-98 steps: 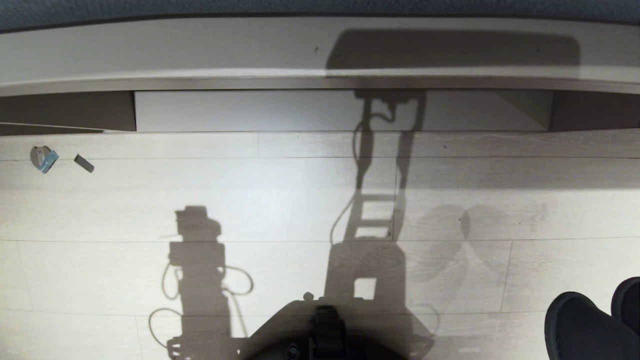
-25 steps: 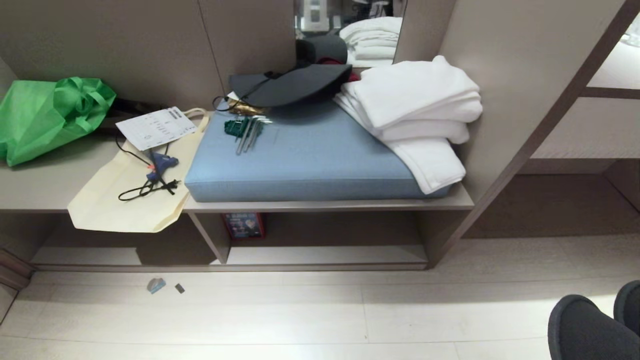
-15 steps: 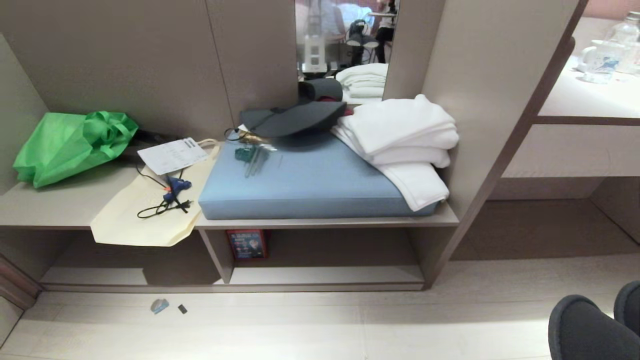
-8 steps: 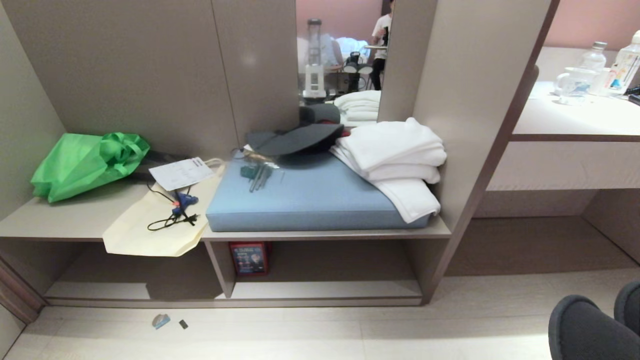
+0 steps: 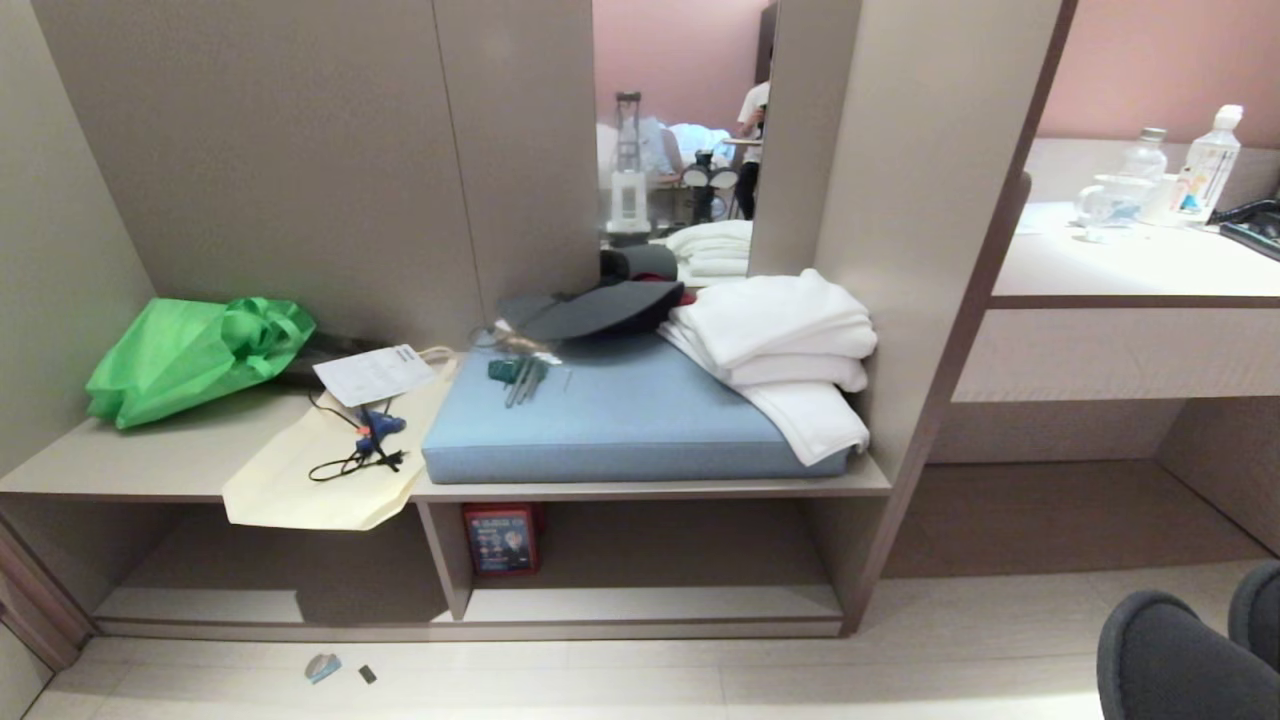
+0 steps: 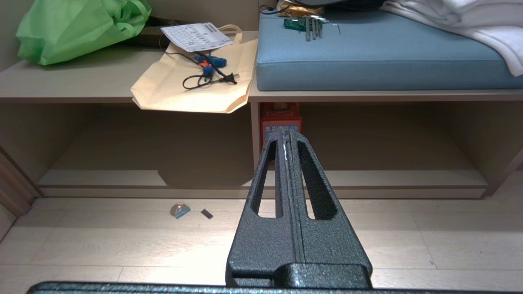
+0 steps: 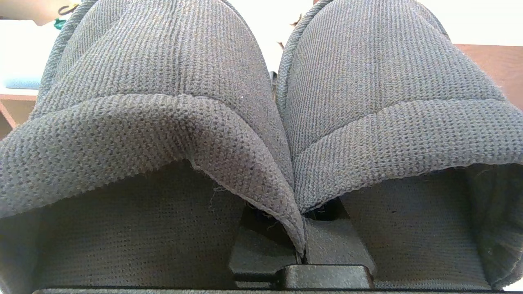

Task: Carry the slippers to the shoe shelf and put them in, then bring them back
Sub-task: Place the slippers on the floor

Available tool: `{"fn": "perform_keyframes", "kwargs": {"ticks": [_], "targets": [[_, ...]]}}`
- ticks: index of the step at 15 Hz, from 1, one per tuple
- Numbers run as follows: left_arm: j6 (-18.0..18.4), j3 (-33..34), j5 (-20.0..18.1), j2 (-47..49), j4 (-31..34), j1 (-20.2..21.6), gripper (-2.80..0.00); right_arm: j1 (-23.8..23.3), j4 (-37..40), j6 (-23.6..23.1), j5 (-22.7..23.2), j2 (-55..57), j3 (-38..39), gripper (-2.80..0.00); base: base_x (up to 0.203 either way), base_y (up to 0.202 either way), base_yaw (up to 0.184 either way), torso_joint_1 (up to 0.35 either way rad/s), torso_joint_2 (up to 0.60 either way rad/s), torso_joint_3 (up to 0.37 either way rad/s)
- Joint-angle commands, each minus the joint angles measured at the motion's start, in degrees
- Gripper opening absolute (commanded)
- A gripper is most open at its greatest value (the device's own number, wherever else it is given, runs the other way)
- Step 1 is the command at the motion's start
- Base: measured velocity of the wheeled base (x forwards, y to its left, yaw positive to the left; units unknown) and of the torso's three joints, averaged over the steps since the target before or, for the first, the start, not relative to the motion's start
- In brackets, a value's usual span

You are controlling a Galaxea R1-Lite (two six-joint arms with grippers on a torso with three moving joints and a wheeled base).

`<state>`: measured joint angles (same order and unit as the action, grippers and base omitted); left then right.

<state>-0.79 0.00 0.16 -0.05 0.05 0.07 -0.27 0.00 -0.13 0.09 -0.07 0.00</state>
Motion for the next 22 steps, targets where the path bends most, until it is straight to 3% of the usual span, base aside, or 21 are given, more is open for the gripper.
{"fn": "perform_keyframes", "kwargs": {"ticks": [1, 13, 22], "targets": [[0.08, 0.00, 0.02, 0.05, -0.03, 0.01, -2.80, 0.00, 0.00, -0.04, 0.00, -0.01, 0.00, -2.80, 0.000, 0.000, 0.000, 0.000, 0.00, 0.000], [0.00, 0.00, 0.02, 0.05, -0.05, 0.01, -2.80, 0.00, 0.00, -0.13, 0.00, -0.01, 0.00, -2.80, 0.000, 0.000, 0.000, 0.000, 0.00, 0.000], [0.00, 0.00, 0.02, 0.05, -0.05, 0.01, -2.80, 0.00, 0.00, -0.13, 0.00, -0.01, 0.00, -2.80, 0.000, -0.183, 0.006, 0.002, 0.00, 0.004]]}}
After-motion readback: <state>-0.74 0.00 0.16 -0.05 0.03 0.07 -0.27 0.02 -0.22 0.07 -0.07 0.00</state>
